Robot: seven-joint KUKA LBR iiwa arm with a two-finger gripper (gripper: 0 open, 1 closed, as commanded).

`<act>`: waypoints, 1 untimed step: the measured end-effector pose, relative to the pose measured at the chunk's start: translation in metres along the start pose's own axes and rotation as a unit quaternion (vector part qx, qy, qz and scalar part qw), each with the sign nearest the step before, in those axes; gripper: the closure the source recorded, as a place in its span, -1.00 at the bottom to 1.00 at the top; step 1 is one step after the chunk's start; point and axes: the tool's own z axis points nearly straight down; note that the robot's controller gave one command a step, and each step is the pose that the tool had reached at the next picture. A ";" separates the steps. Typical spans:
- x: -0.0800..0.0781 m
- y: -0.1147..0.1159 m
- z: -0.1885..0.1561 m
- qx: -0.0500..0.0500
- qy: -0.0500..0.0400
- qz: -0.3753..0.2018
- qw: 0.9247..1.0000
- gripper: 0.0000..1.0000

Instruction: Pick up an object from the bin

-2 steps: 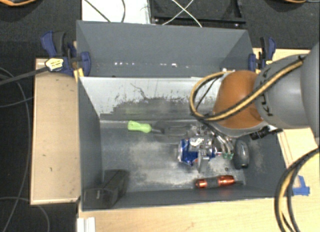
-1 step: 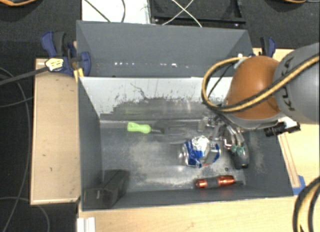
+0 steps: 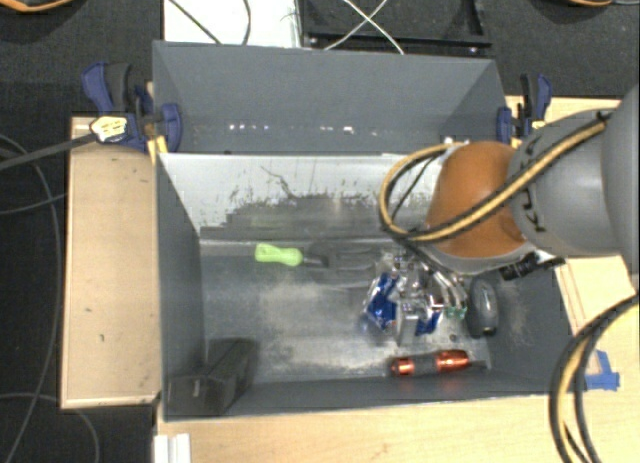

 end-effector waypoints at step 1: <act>0.008 -0.003 -0.002 0.000 -0.009 0.108 0.994 -1.00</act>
Offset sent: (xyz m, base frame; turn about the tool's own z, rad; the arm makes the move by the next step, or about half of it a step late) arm 0.0000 0.0000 0.0000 0.0000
